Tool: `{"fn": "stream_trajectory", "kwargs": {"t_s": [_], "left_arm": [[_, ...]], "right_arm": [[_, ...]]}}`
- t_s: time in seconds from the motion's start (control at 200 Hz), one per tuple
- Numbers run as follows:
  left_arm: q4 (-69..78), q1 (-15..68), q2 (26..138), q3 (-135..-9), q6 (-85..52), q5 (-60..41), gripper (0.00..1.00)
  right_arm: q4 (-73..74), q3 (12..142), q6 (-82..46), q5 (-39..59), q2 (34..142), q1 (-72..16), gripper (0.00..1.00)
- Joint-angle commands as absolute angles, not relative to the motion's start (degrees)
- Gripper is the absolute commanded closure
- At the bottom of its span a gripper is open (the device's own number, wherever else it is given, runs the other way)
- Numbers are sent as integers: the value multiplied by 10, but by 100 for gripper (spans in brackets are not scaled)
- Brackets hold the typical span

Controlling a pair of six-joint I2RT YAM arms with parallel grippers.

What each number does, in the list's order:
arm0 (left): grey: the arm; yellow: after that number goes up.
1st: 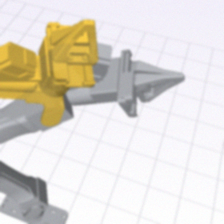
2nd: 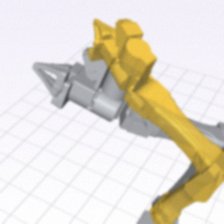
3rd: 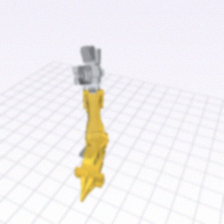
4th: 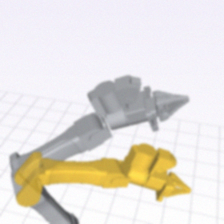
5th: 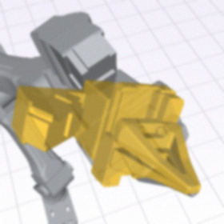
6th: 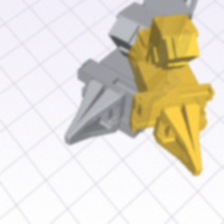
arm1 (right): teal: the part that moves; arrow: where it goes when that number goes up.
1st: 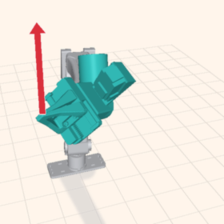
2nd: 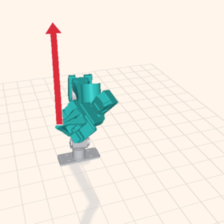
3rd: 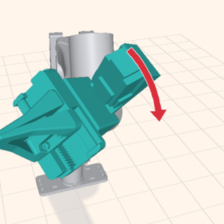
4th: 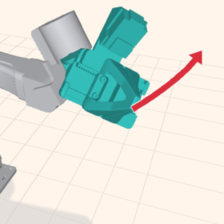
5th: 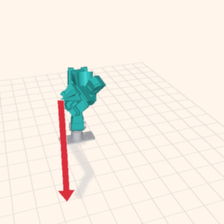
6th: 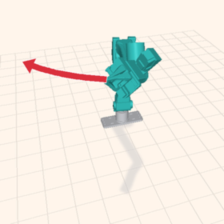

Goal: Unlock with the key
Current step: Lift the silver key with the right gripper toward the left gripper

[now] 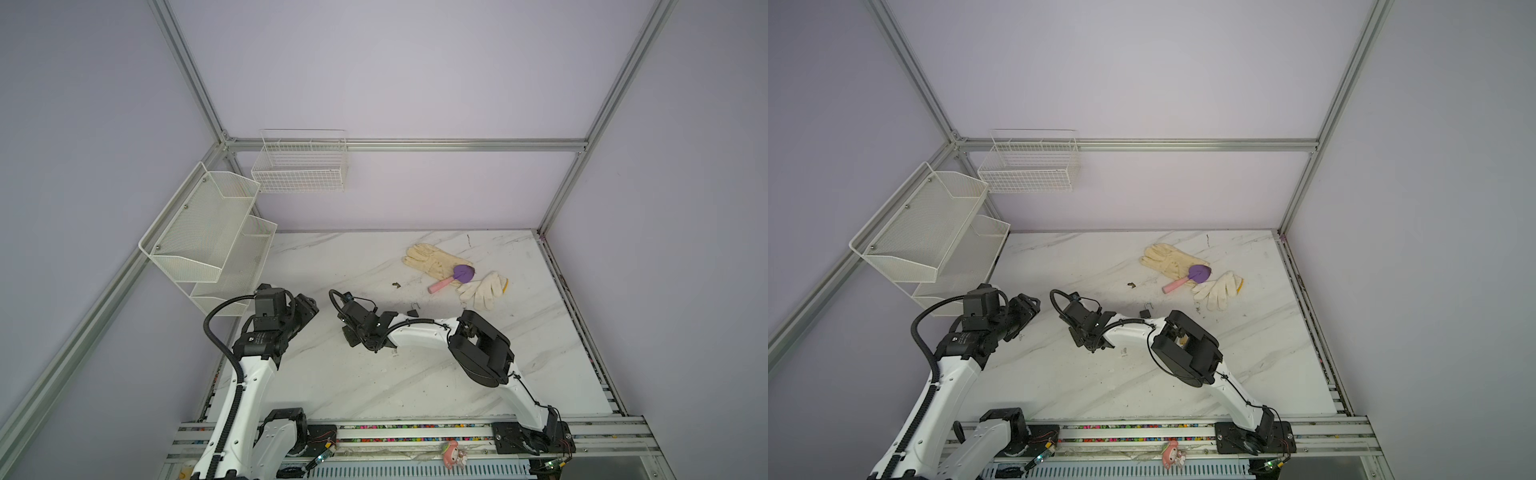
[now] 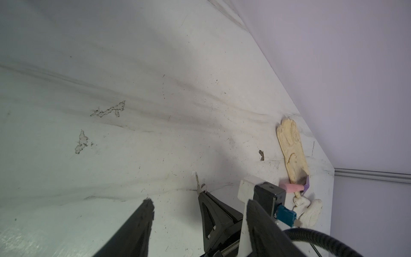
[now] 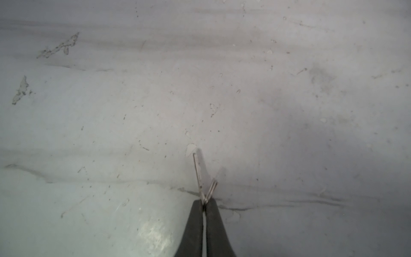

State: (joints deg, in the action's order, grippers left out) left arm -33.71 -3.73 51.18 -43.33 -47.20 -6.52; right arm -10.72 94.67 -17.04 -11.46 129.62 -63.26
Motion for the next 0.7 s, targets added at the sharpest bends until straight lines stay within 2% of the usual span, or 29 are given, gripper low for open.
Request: {"fn": "stream_trajectory", "kwargs": {"t_s": [0.0, 0.095, 0.425, 0.695], "left_arm": [[-319, -40, 497, -408, -483, -92, 33], [-320, -40, 485, -404, -491, -103, 33], [-293, -38, 426, -371, -567, -201, 33], [-130, -1, 359, -313, -605, -251, 36]], "right_arm": [[-97, 915, -143, -118, 1266, -632, 95], [-72, 888, -128, -111, 1242, -630, 99], [64, 732, -152, -35, 1100, -623, 100], [156, 622, -249, 92, 933, -585, 100]]}}
